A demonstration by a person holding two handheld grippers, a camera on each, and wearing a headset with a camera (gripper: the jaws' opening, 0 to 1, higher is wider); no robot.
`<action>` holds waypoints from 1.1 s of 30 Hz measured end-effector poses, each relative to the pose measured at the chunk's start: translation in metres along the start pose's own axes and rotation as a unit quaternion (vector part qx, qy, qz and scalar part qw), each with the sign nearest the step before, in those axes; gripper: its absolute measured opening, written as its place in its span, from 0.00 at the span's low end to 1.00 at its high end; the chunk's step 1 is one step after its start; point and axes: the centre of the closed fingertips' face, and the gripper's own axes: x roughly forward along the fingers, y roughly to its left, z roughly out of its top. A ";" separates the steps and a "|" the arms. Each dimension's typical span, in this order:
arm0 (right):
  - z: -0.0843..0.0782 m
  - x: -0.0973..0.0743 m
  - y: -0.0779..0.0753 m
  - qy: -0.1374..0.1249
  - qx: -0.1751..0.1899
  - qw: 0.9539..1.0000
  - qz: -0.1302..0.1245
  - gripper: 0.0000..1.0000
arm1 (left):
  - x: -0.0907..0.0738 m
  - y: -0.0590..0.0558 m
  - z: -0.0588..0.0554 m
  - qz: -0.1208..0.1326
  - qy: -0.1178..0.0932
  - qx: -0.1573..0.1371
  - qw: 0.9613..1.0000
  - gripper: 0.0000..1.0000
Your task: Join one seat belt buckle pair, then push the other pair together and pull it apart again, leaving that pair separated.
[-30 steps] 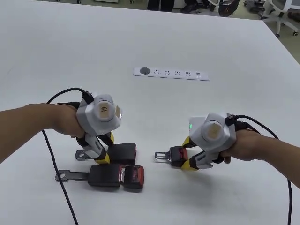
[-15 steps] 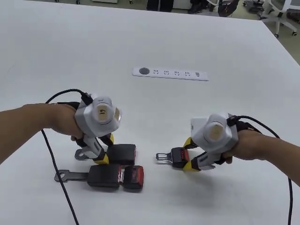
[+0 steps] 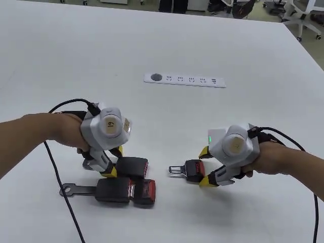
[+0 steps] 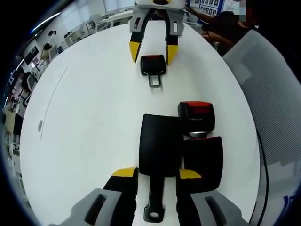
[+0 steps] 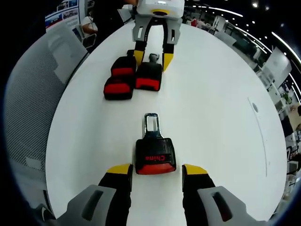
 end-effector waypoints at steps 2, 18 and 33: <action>0.000 0.000 0.000 0.000 0.001 1.000 -0.001 0.40 | -0.003 -0.006 0.006 -0.002 -0.004 0.001 1.000 0.31; -0.002 -0.007 0.003 0.005 0.007 1.000 -0.004 0.40 | -0.002 0.000 0.000 0.002 -0.003 -0.010 1.000 0.31; -0.003 -0.006 0.004 0.007 0.010 1.000 -0.005 0.41 | -0.004 -0.002 0.003 0.006 -0.006 -0.010 1.000 0.31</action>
